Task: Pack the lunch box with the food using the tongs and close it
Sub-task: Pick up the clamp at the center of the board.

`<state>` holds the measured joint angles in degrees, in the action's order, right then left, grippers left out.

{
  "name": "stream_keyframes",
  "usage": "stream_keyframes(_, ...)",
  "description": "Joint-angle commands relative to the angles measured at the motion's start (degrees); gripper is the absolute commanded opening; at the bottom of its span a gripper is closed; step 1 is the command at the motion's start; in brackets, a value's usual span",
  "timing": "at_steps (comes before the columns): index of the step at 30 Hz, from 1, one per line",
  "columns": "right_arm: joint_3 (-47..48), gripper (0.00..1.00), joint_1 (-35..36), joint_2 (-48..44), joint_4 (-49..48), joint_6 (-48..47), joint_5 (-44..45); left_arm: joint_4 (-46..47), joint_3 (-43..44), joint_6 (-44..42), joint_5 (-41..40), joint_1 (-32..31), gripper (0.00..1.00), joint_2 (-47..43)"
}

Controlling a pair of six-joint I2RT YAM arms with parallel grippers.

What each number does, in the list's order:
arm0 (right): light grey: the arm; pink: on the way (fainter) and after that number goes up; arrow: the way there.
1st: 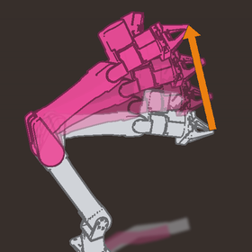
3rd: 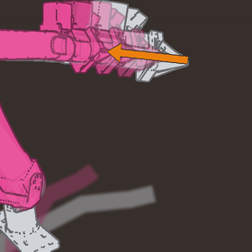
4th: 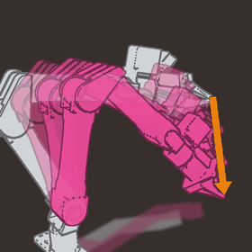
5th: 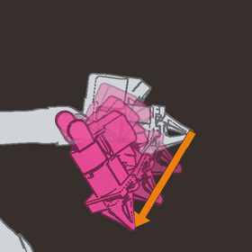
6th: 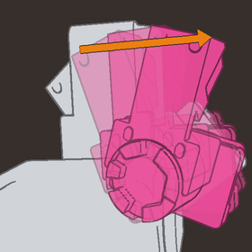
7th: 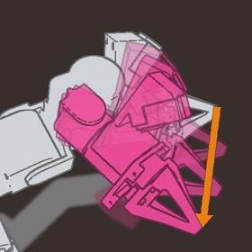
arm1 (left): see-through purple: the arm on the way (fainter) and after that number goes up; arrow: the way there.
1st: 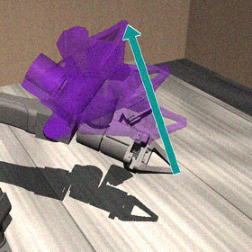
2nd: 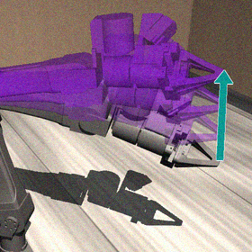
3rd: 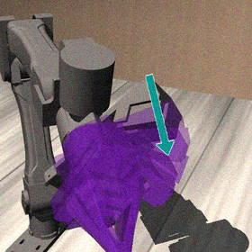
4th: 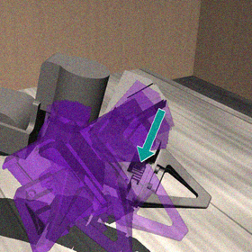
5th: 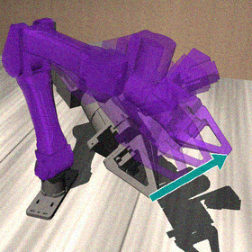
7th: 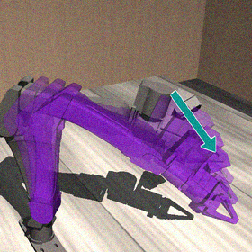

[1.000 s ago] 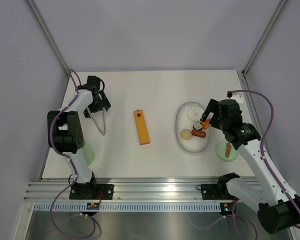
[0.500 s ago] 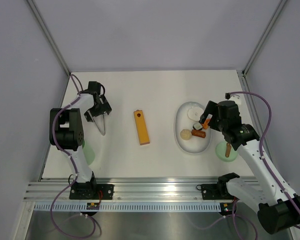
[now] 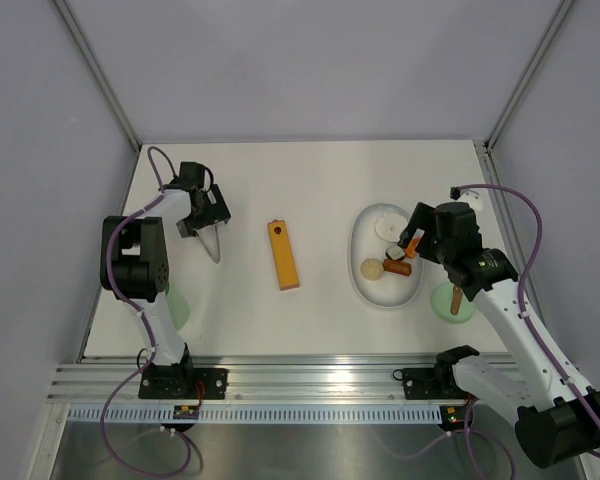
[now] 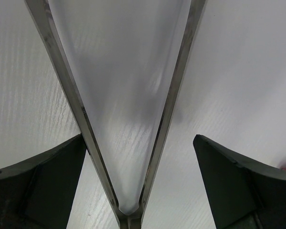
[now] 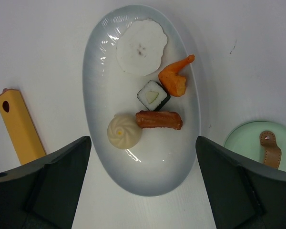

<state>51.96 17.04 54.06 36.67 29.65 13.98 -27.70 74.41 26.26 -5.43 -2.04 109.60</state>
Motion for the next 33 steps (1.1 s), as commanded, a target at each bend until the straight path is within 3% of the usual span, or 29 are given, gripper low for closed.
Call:
stream_keyframes(1, -0.3, 1.00, -0.1, -0.1, -1.4, 0.8, -0.1, 2.0, 1.5, -0.8, -1.5, -0.2, 0.99, 0.6)
stream_keyframes(6, -0.5, 1.00, -0.1, -0.7, -0.9, 0.6, 0.3, -1.2, 4.3, -1.4, -7.3, -0.2, 0.99, 3.9)
stream_keyframes(18, -0.7, 0.99, -0.1, -1.3, -0.4, 0.6, 0.5, -2.8, 7.2, -1.4, -7.3, 0.2, 0.96, 6.1)
stream_keyframes(25, -0.7, 0.99, -0.1, -1.8, 0.2, 0.5, 0.9, -2.6, 8.3, -2.1, -6.4, 0.3, 0.65, 6.4)
stream_keyframes(29, -0.6, 1.00, -0.1, -2.1, 0.5, 0.3, 1.2, -2.6, 8.0, -2.7, -4.7, 0.1, 0.30, 4.1)
stream_keyframes(33, -0.3, 0.99, -0.1, -2.1, 1.0, 0.1, 1.9, -3.0, 6.6, -4.6, -3.5, -0.9, 0.14, -3.4)
